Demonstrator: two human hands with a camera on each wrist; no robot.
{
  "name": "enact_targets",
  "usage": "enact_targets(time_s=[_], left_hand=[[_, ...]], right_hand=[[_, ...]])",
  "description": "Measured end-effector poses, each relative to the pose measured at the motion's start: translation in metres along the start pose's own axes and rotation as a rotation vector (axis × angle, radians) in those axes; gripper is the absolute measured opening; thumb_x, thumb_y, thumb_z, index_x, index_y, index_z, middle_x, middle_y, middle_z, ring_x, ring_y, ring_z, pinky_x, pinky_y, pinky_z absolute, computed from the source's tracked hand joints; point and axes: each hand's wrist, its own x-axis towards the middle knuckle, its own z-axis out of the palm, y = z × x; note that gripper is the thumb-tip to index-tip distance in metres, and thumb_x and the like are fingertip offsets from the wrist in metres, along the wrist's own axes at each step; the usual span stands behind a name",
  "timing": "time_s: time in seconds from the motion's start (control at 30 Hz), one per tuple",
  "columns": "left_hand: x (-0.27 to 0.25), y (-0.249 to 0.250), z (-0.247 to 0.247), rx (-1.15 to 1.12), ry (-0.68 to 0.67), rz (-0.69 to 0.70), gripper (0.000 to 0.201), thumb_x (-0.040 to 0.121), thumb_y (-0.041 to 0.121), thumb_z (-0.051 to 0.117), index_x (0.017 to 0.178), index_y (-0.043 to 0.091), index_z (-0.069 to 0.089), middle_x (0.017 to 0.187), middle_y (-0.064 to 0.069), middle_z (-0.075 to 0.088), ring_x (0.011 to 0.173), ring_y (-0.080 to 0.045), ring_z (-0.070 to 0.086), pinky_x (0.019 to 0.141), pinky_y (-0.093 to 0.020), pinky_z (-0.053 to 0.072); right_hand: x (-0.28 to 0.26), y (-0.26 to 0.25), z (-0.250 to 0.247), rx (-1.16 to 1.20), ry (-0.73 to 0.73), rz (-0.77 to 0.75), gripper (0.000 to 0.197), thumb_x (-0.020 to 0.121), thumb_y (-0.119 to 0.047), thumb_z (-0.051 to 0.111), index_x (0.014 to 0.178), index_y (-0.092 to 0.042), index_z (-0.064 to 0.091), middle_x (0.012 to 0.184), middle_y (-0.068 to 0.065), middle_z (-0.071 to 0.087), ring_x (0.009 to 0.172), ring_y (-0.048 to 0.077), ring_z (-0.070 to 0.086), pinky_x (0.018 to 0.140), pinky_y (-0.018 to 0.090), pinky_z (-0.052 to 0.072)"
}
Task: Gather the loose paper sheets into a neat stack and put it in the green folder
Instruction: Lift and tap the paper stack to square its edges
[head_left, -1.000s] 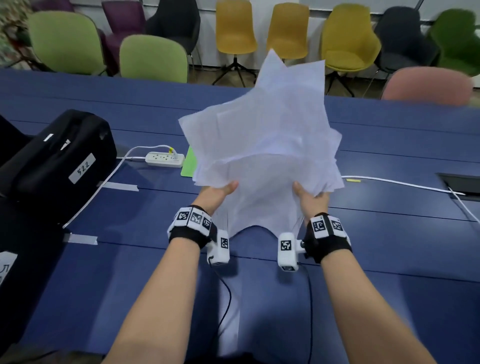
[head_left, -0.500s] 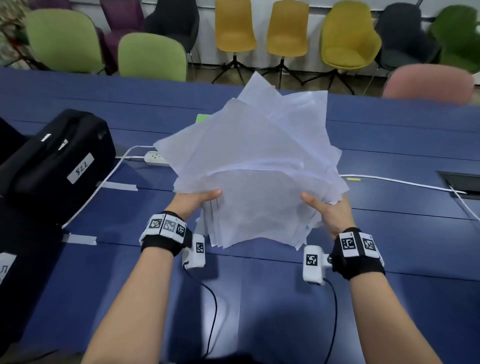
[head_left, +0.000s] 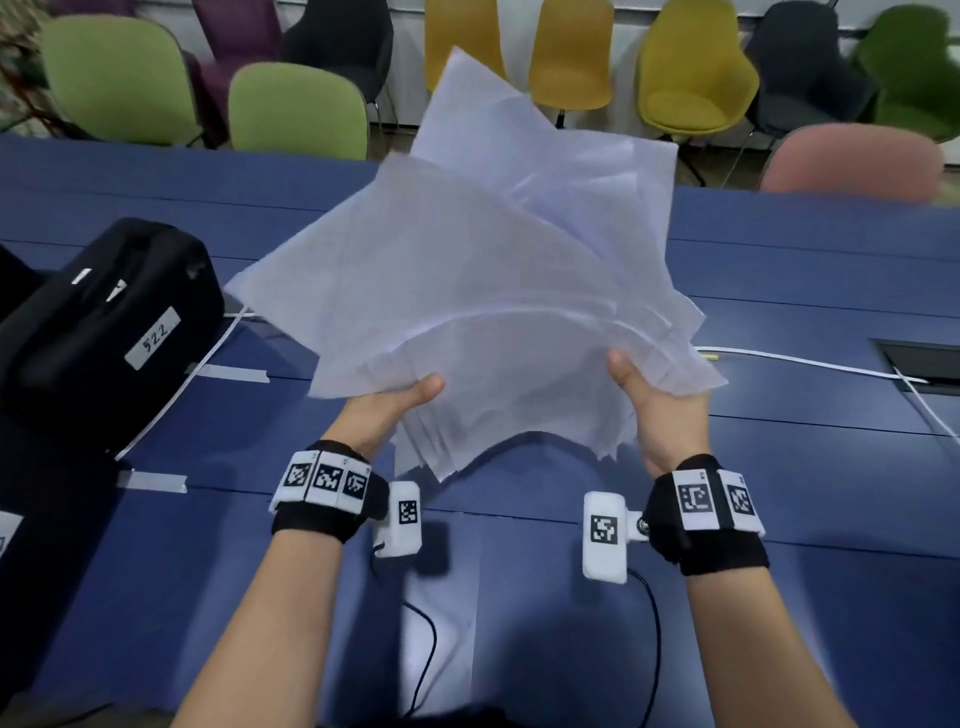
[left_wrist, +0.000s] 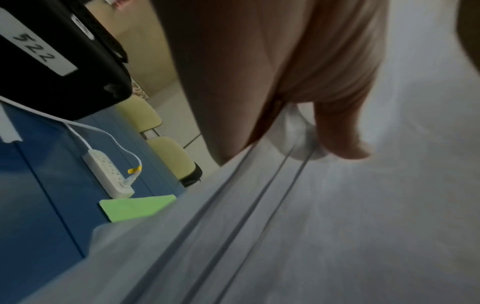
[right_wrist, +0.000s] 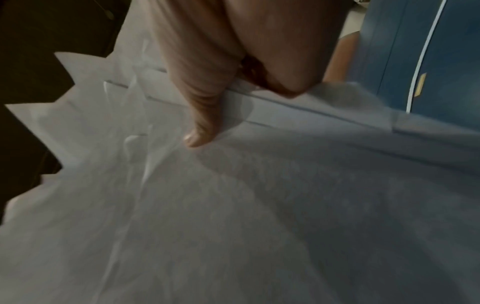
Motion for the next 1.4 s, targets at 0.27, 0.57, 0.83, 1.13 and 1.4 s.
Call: enact_targets(time_s=[0.27,0.57,0.83,1.13,1.4], left_hand=[[0.011,-0.018,-0.021,0.05,-0.007,0.061,0.04,0.06,0.033,0.085,0.095,0.02,0.071,0.104,0.006,0.072,0.103,-0.011,0.064,0.11,-0.036,0.039],[0.015,0.002,-0.02,0.156,-0.096,0.063,0.044,0.06,0.026,0.087,0.098,0.015,0.067,0.086,0.015,0.073,0.085,0.002,0.067,0.084,-0.012,0.049],[0.028,0.003,-0.029,0.149,-0.214,0.098,0.049,0.045,0.024,0.094,0.089,0.017,0.074,0.09,0.007,0.076,0.098,-0.016,0.066,0.094,-0.026,0.051],[0.023,0.002,0.005,-0.025,0.1,0.126,0.069,0.075,0.04,0.073,0.127,-0.001,0.054,0.133,-0.017,0.056,0.128,-0.031,0.05,0.106,-0.035,0.037],[0.028,-0.024,-0.016,-0.102,-0.123,0.178,0.075,0.026,0.04,0.095,0.092,0.013,0.073,0.095,0.001,0.076,0.097,-0.016,0.069,0.096,-0.032,0.05]], right_hand=[[0.003,0.022,-0.023,-0.148,-0.079,0.038,0.053,0.061,-0.012,0.087,0.103,-0.034,0.063,0.105,-0.003,0.071,0.095,0.012,0.067,0.083,0.029,0.055],[0.027,0.026,-0.04,-0.538,-0.256,0.107,0.04,0.06,-0.018,0.088,0.094,-0.016,0.068,0.091,0.003,0.073,0.084,0.024,0.068,0.072,0.034,0.056],[0.034,0.038,-0.034,-0.523,-0.445,0.155,0.063,0.052,-0.023,0.092,0.105,-0.039,0.061,0.113,-0.005,0.069,0.108,0.015,0.064,0.097,0.036,0.05],[0.033,0.019,0.006,-0.26,-0.154,0.005,0.026,0.071,0.001,0.078,0.078,-0.021,0.067,0.08,-0.008,0.07,0.065,-0.002,0.065,0.067,0.019,0.054],[0.023,0.028,-0.028,-0.328,-0.318,0.015,0.04,0.068,0.001,0.078,0.104,-0.013,0.065,0.078,-0.025,0.072,0.078,-0.011,0.065,0.071,0.011,0.049]])
